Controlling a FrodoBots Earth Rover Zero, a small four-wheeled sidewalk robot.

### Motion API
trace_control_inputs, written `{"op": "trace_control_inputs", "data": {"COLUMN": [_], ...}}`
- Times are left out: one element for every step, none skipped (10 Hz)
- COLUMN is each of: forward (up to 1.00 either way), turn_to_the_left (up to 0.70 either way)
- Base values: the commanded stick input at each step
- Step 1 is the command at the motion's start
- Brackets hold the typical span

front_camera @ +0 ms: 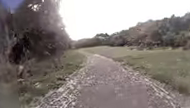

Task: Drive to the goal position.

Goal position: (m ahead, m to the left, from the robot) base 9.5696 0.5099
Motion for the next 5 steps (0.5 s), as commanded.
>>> {"op": "trace_control_inputs", "data": {"forward": [1.00,1.00,1.00,1.00,1.00], "turn_to_the_left": [0.00,0.00,0.00,0.00,0.00]}}
